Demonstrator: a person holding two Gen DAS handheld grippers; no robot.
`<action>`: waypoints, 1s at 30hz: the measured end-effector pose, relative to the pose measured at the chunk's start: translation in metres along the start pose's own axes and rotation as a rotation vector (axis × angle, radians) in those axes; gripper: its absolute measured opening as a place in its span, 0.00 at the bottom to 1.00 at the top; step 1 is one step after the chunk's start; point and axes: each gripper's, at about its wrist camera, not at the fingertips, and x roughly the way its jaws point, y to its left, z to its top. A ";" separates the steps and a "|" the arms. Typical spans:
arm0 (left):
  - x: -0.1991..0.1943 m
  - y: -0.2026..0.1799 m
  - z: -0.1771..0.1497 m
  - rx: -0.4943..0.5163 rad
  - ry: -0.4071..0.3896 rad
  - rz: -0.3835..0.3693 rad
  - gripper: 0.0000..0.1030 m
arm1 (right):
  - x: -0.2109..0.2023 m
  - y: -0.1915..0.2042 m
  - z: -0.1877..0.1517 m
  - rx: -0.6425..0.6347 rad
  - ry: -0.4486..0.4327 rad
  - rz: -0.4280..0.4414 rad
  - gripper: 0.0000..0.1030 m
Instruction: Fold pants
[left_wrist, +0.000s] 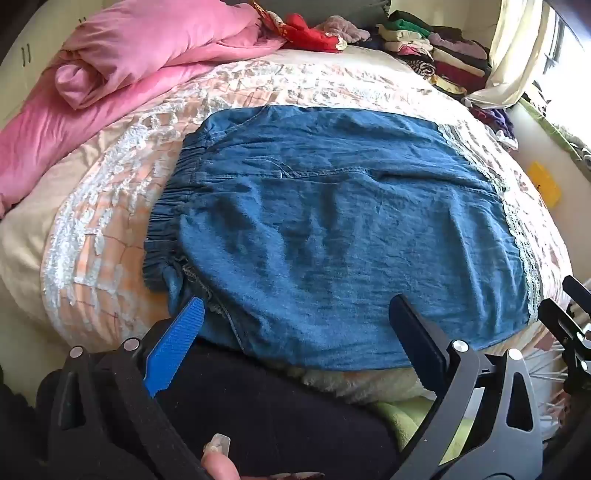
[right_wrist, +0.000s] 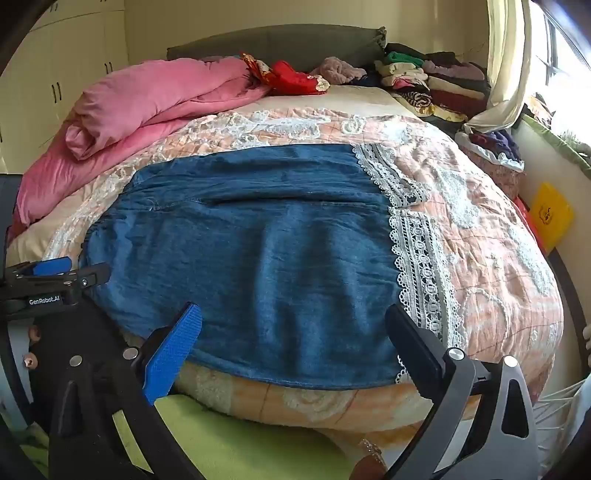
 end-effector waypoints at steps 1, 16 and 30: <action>0.000 0.000 0.000 0.001 -0.001 -0.001 0.91 | 0.000 0.000 0.000 0.000 -0.001 -0.002 0.96; -0.006 -0.004 -0.002 0.018 0.004 0.008 0.91 | 0.000 0.003 -0.001 -0.002 0.008 -0.011 0.96; -0.006 -0.006 -0.002 0.019 0.001 0.005 0.91 | -0.005 0.005 -0.003 -0.009 0.007 -0.010 0.96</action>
